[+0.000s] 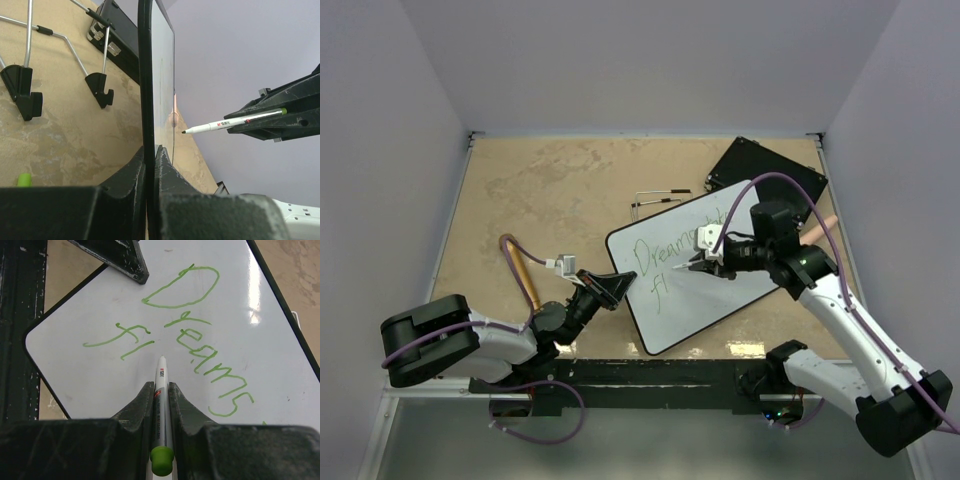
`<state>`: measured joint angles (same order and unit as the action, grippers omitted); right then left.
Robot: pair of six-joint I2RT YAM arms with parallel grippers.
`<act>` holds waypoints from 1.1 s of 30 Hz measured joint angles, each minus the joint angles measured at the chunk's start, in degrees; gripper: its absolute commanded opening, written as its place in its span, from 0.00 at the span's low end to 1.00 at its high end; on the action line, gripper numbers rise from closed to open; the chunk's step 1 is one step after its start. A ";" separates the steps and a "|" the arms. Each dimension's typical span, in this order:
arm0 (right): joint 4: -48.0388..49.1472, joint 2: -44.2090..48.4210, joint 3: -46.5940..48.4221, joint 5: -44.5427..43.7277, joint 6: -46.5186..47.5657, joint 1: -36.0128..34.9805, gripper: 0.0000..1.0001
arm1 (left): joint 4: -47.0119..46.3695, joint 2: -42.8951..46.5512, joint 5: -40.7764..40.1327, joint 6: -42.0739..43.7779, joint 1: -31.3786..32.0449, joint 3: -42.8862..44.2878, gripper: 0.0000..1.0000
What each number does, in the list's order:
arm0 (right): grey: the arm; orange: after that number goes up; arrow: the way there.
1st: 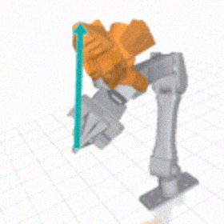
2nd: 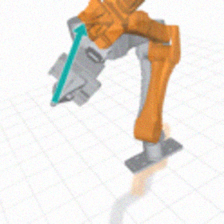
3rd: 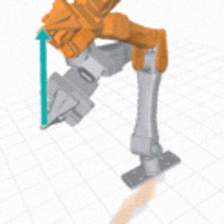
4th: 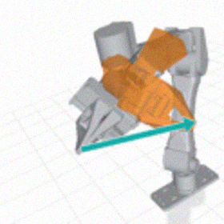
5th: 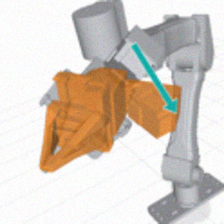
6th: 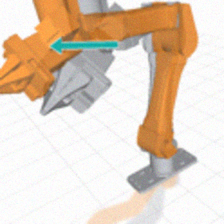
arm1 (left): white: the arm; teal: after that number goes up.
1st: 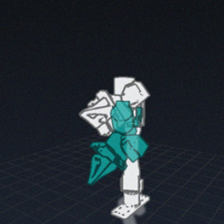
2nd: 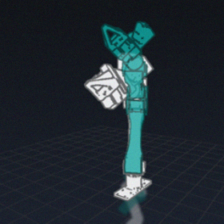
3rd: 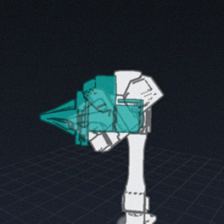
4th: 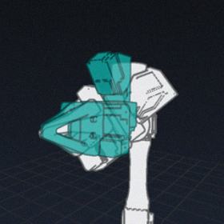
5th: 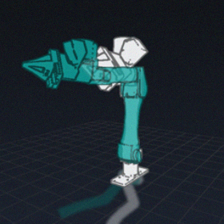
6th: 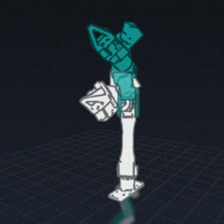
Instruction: Write a sentence on the whiteboard
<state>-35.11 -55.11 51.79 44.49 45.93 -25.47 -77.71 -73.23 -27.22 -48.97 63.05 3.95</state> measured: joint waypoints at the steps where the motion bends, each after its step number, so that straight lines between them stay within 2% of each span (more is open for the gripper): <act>1: 0.33 0.00 0.00 0.00 -0.22 0.00 0.00 | 0.00 0.00 0.00 0.00 -0.02 0.00 0.00; 33: 3.82 -2.56 -2.43 -1.42 -2.49 -1.53 0.00 | -0.26 -0.37 0.00 -0.13 -0.02 -0.07 0.00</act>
<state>-31.29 -57.67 49.36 43.07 43.44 -27.00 -77.97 -73.60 -27.22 -49.10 63.02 3.88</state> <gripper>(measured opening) 0.143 0.083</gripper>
